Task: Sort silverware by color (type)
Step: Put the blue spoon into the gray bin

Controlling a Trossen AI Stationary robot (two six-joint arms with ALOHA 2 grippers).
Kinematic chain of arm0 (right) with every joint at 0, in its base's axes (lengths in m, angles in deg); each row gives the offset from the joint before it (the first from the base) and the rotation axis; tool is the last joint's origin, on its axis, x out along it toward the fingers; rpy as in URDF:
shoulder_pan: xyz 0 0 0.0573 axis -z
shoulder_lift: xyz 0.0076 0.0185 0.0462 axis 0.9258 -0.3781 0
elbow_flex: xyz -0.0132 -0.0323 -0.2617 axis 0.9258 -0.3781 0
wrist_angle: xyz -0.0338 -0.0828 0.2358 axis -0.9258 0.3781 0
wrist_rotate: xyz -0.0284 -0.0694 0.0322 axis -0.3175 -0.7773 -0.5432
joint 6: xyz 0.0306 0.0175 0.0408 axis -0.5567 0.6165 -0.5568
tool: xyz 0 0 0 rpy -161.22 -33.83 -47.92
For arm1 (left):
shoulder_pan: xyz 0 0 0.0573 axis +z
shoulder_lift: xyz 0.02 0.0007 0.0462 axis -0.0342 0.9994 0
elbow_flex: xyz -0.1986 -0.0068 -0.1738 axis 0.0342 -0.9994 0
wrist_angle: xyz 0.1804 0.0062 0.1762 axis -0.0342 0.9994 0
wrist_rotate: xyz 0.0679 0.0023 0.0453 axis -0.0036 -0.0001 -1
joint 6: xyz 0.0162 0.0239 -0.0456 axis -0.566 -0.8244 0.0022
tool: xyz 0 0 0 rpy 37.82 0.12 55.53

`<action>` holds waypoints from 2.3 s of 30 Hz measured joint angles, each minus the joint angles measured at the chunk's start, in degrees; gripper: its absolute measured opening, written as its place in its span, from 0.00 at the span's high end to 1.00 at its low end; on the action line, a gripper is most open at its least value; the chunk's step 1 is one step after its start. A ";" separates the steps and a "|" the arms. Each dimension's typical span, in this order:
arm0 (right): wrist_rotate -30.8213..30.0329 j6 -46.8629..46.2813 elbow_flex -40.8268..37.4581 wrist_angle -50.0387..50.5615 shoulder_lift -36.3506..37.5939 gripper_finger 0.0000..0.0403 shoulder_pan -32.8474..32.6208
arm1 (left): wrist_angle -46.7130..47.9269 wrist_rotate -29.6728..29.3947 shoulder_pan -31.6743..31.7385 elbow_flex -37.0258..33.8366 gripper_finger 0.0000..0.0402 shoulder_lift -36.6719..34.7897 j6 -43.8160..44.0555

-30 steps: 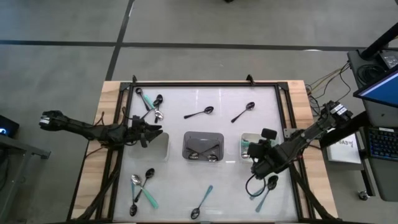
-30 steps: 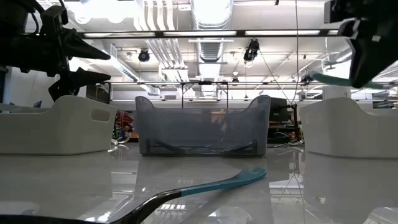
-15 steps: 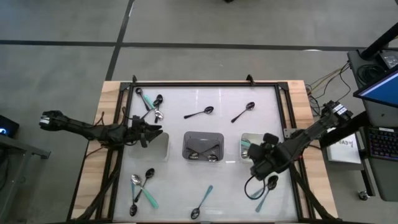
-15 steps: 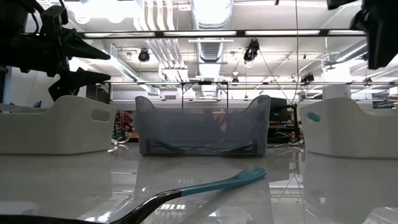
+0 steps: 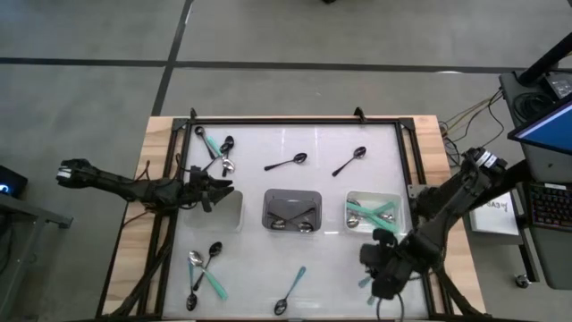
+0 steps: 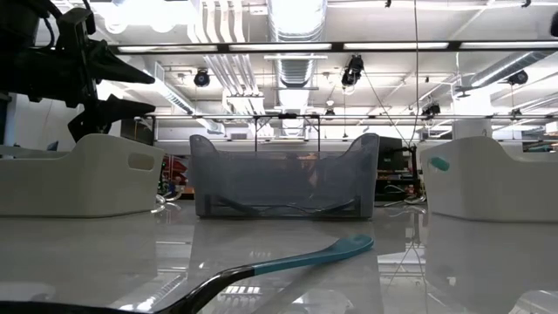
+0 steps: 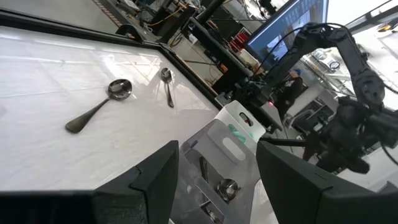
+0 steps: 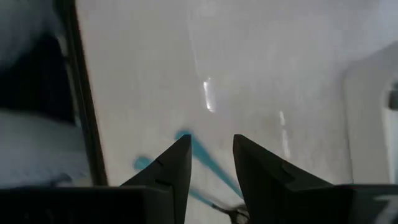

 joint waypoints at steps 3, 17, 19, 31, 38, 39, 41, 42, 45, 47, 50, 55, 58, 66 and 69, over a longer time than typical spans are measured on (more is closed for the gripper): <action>0.01 2.72 -0.61 -0.03 -1.71 0.74 -2.03 | 0.00 0.01 0.01 0.00 0.51 0.00 0.00; 11.64 19.96 -1.06 0.15 -12.14 0.74 -4.80 | 0.02 0.02 0.00 0.00 0.51 0.00 0.00; 14.05 21.83 -1.06 0.07 -13.53 0.75 -4.86 | 0.01 0.02 0.01 0.00 0.51 0.00 0.00; 15.18 30.14 -0.87 0.84 -19.78 0.76 -5.15 | 0.02 0.00 0.01 0.00 0.51 0.00 0.00; 15.29 30.48 -0.79 1.73 -22.45 0.77 -5.15 | 0.01 0.01 0.01 0.00 0.51 -0.02 0.00; 15.55 30.48 -0.79 1.65 -22.60 0.78 -5.13 | 0.01 0.02 0.01 0.00 0.51 0.00 0.00; 16.07 30.44 -0.85 1.47 -22.70 0.80 -5.10 | 0.00 0.01 0.01 0.00 0.51 0.00 0.00; 16.10 30.41 -0.89 1.21 -22.70 0.82 -5.09 | 0.02 0.00 0.00 0.00 0.51 -0.02 0.00; 16.15 29.45 -0.95 1.11 -22.70 0.90 -5.07 | 0.00 0.01 0.02 0.00 0.51 0.00 0.00; 16.38 28.44 -0.99 0.97 -22.70 0.95 -5.07 | 0.01 0.02 0.00 0.00 0.51 -0.02 0.00; 16.71 26.58 -1.02 0.67 -22.70 0.97 -5.07 | 0.00 0.01 0.02 0.00 0.51 -0.02 0.00; 17.26 26.52 -1.16 -0.45 -20.78 0.97 -5.07 | 0.02 0.02 0.00 0.00 0.51 -0.02 0.00; 16.49 26.60 -1.16 -0.86 -18.45 0.98 -5.12 | 0.00 0.02 0.00 0.00 0.51 -0.01 0.00; 2.59 28.25 -0.84 -7.89 -9.53 0.98 -5.15 | 0.01 0.02 0.00 0.00 0.51 -0.02 0.00; -5.15 28.20 -0.78 -10.95 -6.84 0.98 -5.17 | 0.00 0.02 0.00 0.00 0.51 -0.01 0.00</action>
